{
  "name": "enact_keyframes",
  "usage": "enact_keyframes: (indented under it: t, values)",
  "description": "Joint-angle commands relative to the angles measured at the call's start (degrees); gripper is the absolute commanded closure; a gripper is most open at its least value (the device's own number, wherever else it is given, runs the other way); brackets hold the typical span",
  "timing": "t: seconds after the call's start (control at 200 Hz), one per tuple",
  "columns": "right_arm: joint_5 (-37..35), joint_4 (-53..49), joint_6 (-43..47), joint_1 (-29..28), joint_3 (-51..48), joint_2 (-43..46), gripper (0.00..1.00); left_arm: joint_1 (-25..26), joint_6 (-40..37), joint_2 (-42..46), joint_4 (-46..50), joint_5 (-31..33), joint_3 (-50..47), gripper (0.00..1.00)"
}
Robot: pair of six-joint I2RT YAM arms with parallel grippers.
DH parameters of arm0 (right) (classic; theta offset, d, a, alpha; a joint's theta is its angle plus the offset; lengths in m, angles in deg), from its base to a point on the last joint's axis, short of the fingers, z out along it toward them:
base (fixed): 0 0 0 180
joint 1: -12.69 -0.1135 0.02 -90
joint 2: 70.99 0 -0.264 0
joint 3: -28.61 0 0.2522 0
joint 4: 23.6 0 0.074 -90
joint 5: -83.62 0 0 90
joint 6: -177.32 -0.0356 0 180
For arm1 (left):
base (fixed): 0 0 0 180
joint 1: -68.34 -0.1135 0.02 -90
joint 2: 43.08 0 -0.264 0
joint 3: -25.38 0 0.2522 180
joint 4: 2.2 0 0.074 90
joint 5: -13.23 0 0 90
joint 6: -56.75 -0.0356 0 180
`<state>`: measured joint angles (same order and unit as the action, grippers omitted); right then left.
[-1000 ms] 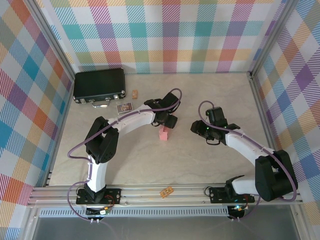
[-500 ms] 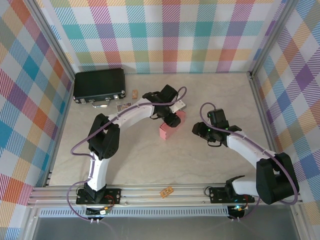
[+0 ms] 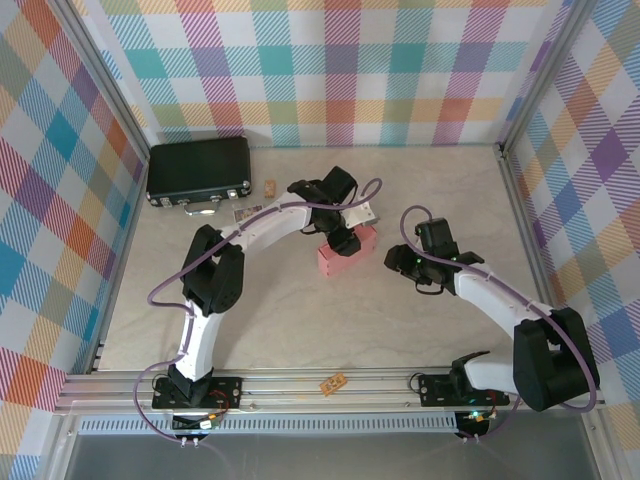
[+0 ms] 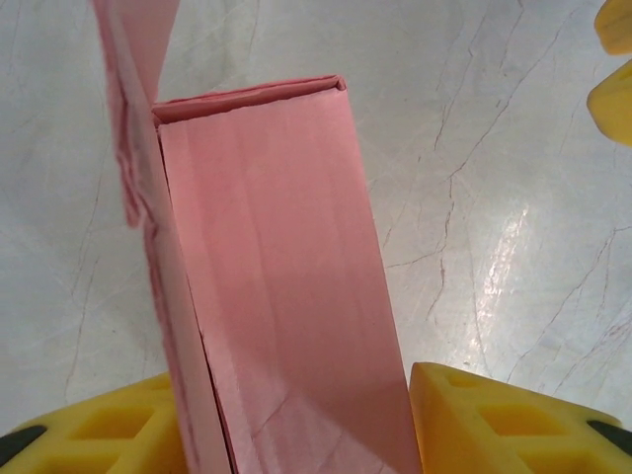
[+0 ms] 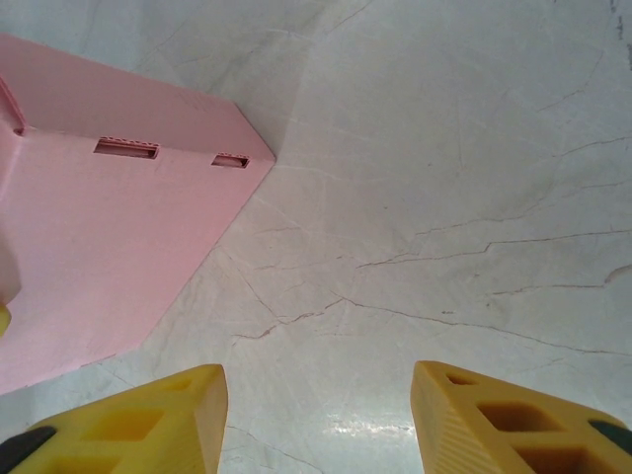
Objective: Fold the paper box
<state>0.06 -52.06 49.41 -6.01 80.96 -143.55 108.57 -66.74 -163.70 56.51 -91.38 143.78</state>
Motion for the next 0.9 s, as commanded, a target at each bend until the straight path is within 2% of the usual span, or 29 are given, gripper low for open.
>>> enact_keyframes:
  t: [0.0,0.295,0.42,0.665,0.82,0.895]
  values:
    - [-0.37,-1.29,0.25,0.65,-1.01,1.28,0.47,-0.33,-6.83,-1.39,3.22,-1.80,1.71,0.47]
    - [-0.63,-1.04,-1.35,0.73,-3.24,3.77,0.47,-0.33,-18.88,-3.06,7.31,-3.49,4.88,0.47]
    - [-0.64,-1.00,-1.93,0.68,-3.81,4.93,0.47,-0.41,-21.59,-4.92,10.33,-3.34,8.52,0.46]
    - [-0.94,-2.20,0.15,0.77,-3.31,5.84,0.45,-0.46,-22.64,-5.18,12.69,-2.47,12.17,0.38]
    - [-2.03,-5.13,4.84,1.12,-0.61,5.68,0.42,-0.27,-20.65,-3.29,13.31,-1.78,12.52,0.29]
    - [-2.13,-6.70,8.04,1.72,1.29,5.32,0.43,-0.15,-19.01,-2.00,13.90,-2.00,12.87,0.28]
